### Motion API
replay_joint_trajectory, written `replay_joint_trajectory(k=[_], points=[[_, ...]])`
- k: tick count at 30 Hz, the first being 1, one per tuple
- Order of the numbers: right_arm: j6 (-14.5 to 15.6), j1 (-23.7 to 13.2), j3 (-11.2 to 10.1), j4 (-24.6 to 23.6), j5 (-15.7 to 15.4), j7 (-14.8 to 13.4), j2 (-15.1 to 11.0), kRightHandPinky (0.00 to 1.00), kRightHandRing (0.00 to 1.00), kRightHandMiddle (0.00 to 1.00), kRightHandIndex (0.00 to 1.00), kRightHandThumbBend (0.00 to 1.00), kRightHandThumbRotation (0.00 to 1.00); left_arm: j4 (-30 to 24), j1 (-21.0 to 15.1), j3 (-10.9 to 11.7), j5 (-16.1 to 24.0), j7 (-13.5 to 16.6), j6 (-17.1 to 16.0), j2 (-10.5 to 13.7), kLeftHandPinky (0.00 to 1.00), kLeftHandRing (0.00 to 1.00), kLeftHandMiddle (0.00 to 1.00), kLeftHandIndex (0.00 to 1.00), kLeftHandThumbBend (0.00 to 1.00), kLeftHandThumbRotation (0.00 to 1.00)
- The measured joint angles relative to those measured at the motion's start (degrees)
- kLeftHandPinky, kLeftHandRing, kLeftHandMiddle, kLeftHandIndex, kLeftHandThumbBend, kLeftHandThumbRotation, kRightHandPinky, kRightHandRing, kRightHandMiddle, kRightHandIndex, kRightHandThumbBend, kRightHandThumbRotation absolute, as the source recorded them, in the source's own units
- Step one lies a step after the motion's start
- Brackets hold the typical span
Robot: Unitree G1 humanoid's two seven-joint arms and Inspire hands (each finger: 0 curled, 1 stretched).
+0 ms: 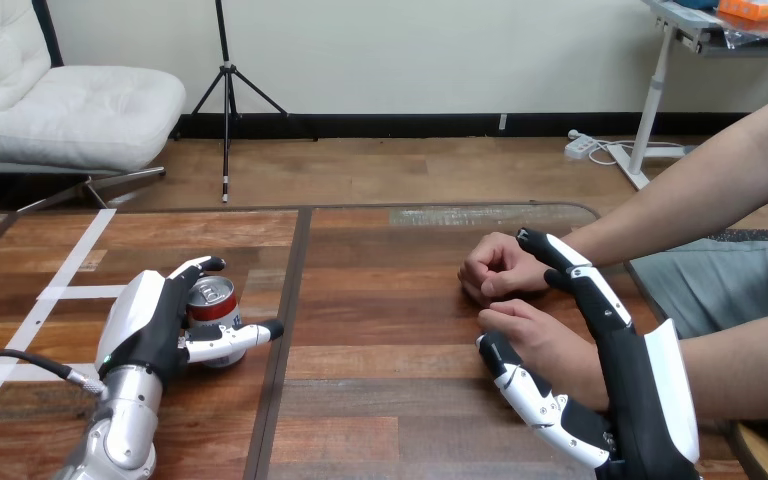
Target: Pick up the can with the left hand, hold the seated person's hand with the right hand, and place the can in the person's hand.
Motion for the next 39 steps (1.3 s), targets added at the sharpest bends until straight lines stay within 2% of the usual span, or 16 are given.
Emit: replay_joint_trajectory(k=[16, 25, 26, 32, 34, 35, 39], points=[[0.0, 0.0, 0.0, -0.2, 0.1, 0.7, 0.0, 0.83, 0.87, 0.86, 0.84, 0.58, 0.48, -0.1, -0.1, 0.0, -0.1, -0.8, 0.1, 0.6, 0.71, 0.79, 0.82, 0.84, 0.97, 0.39], [0.0, 0.0, 0.0, -0.2, 0.1, 0.7, 0.0, 0.84, 0.87, 0.85, 0.84, 0.59, 0.49, -0.1, -0.1, 0.2, -0.5, -0.8, 0.1, 0.7, 0.69, 0.78, 0.80, 0.82, 0.91, 0.31], [0.0, 0.0, 0.0, -0.2, 0.1, 0.7, 0.0, 0.84, 0.87, 0.85, 0.84, 0.59, 0.49, -0.1, -0.1, 0.2, -0.5, -0.7, 0.1, 0.7, 0.67, 0.76, 0.78, 0.80, 0.88, 0.26], [0.0, 0.0, 0.0, -0.2, 0.2, 0.8, 0.0, 0.85, 0.88, 0.86, 0.84, 0.59, 0.49, 0.0, 0.3, 0.5, -1.2, 0.7, -0.8, 0.5, 0.60, 0.66, 0.68, 0.72, 0.83, 0.10], [0.1, 0.0, 0.0, -0.2, 0.2, 0.9, 0.0, 0.85, 0.88, 0.86, 0.84, 0.58, 0.48, 0.0, 0.5, 0.6, -1.6, 1.6, -1.3, 0.3, 0.56, 0.61, 0.64, 0.69, 0.82, 0.06], [0.1, 0.0, 0.0, -0.2, 0.2, 0.9, 0.0, 0.85, 0.88, 0.86, 0.84, 0.58, 0.48, 0.0, 0.6, 0.7, -1.9, 2.0, -1.5, 0.2, 0.51, 0.55, 0.59, 0.66, 0.81, 0.04], [0.1, 0.0, 0.0, -0.2, 0.2, 1.1, 0.0, 0.85, 0.88, 0.86, 0.84, 0.58, 0.48, 0.0, 0.8, 0.8, -2.3, 4.7, -1.6, -0.2, 0.44, 0.48, 0.53, 0.61, 0.78, 0.02]])
